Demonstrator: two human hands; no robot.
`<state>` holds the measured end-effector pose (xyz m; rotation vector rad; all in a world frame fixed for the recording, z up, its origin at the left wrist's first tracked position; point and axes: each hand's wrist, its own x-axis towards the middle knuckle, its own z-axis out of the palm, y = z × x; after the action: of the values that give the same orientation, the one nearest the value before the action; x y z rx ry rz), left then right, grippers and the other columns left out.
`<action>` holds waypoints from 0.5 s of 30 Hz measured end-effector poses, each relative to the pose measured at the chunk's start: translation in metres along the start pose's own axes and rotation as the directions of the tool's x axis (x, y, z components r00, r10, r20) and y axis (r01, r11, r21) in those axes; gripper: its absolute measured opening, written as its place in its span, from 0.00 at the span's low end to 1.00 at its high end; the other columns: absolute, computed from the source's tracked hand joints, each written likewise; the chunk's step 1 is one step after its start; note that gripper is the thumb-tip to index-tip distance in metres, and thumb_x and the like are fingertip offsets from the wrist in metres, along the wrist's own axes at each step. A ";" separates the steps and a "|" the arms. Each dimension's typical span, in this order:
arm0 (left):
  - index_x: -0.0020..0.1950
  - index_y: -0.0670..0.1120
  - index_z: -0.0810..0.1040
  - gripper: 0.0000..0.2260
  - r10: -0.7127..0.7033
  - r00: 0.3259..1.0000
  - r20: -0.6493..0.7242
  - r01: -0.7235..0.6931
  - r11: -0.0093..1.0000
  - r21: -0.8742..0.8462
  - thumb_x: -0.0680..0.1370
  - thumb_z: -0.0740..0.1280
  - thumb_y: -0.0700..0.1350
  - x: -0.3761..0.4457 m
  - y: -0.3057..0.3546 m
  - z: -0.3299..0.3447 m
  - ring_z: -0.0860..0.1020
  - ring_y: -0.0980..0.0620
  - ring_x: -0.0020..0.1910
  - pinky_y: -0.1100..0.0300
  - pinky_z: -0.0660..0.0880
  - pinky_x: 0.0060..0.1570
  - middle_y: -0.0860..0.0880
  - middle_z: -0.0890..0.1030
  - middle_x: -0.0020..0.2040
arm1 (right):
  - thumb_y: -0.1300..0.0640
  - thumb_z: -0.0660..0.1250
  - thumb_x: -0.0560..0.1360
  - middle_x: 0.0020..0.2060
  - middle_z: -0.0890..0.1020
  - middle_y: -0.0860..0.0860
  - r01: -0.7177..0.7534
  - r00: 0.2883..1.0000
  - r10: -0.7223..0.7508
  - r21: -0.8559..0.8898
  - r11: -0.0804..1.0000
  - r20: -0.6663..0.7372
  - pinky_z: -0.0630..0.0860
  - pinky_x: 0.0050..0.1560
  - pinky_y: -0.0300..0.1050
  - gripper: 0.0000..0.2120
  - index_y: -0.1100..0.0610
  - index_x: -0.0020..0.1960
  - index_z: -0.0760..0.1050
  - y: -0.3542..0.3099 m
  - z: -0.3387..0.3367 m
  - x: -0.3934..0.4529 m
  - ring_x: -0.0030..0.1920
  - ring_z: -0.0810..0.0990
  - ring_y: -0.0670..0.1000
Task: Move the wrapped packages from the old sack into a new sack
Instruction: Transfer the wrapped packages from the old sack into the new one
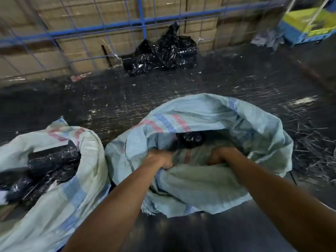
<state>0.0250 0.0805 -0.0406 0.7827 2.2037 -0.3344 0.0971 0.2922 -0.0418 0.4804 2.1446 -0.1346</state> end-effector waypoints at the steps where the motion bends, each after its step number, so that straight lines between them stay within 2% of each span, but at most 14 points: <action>1: 0.72 0.46 0.71 0.21 -0.018 0.999 0.046 0.016 1.000 0.027 0.79 0.61 0.50 0.000 0.001 -0.002 0.75 0.44 0.65 0.53 0.72 0.61 0.44 0.75 0.69 | 0.36 0.70 0.69 0.64 0.78 0.53 -0.009 0.998 0.010 -0.022 1.000 0.061 0.74 0.63 0.48 0.31 0.54 0.65 0.77 0.001 -0.005 0.000 0.59 0.78 0.55; 3: 0.72 0.43 0.71 0.23 -0.027 0.986 0.163 0.013 0.996 0.084 0.78 0.64 0.51 0.001 0.004 -0.005 0.76 0.44 0.64 0.55 0.73 0.57 0.43 0.74 0.70 | 0.37 0.69 0.70 0.64 0.77 0.53 -0.008 0.991 0.018 -0.076 0.997 0.130 0.74 0.63 0.47 0.29 0.54 0.64 0.77 0.000 -0.012 -0.001 0.61 0.77 0.54; 5: 0.69 0.42 0.74 0.22 -0.033 0.968 0.248 -0.003 0.990 0.144 0.78 0.64 0.51 0.002 0.008 -0.005 0.77 0.44 0.60 0.56 0.72 0.52 0.43 0.76 0.68 | 0.41 0.69 0.72 0.62 0.77 0.53 -0.007 0.992 0.021 -0.113 0.994 0.121 0.73 0.60 0.44 0.25 0.54 0.62 0.77 -0.003 -0.017 -0.005 0.62 0.77 0.53; 8: 0.67 0.42 0.77 0.19 -0.056 0.962 0.267 0.004 0.981 0.192 0.78 0.62 0.46 0.002 0.013 -0.003 0.78 0.44 0.55 0.56 0.73 0.49 0.42 0.78 0.65 | 0.44 0.70 0.71 0.56 0.79 0.54 0.018 0.983 0.012 -0.159 0.987 0.186 0.74 0.56 0.43 0.17 0.56 0.51 0.79 -0.005 -0.019 -0.007 0.57 0.79 0.52; 10: 0.68 0.41 0.76 0.19 -0.083 0.963 0.257 0.036 0.983 0.180 0.79 0.61 0.45 0.000 0.017 0.001 0.77 0.44 0.56 0.56 0.73 0.49 0.42 0.76 0.66 | 0.45 0.70 0.73 0.58 0.78 0.54 0.034 0.971 0.011 -0.182 0.983 0.239 0.73 0.56 0.43 0.19 0.57 0.57 0.80 -0.008 -0.015 -0.012 0.55 0.78 0.52; 12: 0.70 0.39 0.73 0.20 -0.109 0.963 0.248 0.074 0.986 0.146 0.80 0.60 0.45 -0.003 0.022 0.009 0.76 0.43 0.61 0.54 0.73 0.54 0.40 0.74 0.69 | 0.46 0.68 0.75 0.62 0.77 0.54 0.064 0.972 -0.007 -0.233 0.970 0.236 0.72 0.57 0.43 0.21 0.56 0.64 0.78 -0.008 -0.007 -0.017 0.59 0.77 0.52; 15: 0.70 0.38 0.72 0.18 -0.130 0.957 0.258 0.104 0.988 0.114 0.81 0.59 0.43 -0.008 0.024 0.022 0.74 0.42 0.65 0.51 0.72 0.63 0.39 0.72 0.70 | 0.46 0.66 0.77 0.62 0.77 0.54 0.095 0.963 -0.027 -0.247 0.964 0.267 0.71 0.55 0.43 0.21 0.56 0.65 0.77 -0.006 0.006 -0.023 0.57 0.76 0.52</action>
<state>0.0572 0.0853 -0.0495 0.6212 1.9961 -0.5787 0.1108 0.2784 -0.0272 0.2297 1.8828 0.0453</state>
